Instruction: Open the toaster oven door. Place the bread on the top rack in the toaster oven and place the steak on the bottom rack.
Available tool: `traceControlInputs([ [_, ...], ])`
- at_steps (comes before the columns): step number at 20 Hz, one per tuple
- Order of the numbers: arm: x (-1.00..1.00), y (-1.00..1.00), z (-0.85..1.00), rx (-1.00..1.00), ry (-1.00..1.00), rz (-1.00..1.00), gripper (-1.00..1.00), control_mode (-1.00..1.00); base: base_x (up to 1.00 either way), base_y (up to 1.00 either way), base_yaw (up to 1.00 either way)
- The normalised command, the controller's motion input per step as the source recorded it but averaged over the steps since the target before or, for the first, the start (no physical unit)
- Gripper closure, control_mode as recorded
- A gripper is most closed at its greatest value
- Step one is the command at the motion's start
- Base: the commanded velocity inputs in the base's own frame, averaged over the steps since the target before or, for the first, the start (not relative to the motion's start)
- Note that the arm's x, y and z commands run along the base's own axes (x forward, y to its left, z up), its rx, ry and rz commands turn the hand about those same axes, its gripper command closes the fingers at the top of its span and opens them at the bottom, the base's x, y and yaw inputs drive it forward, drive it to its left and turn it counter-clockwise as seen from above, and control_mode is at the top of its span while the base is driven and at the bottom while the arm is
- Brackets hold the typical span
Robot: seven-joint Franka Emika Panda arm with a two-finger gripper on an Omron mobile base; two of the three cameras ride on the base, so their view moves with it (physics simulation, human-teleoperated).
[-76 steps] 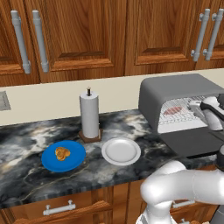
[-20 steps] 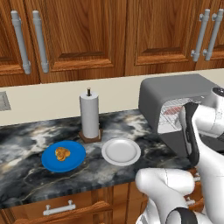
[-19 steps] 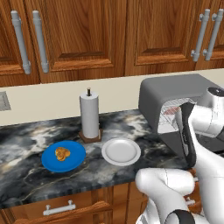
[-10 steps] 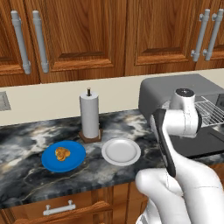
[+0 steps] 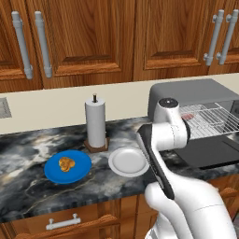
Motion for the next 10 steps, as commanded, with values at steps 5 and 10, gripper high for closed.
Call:
traceControlInputs([
  [5, 0.14, 0.82, -0.06, -0.04, 0.0, 0.22, -1.0, -1.0, 0.0, 0.0, 0.0],
  [10, 0.16, 0.84, -0.06, -0.05, 0.0, 0.18, -1.0, -1.0, 0.0, 0.0, 0.0],
])
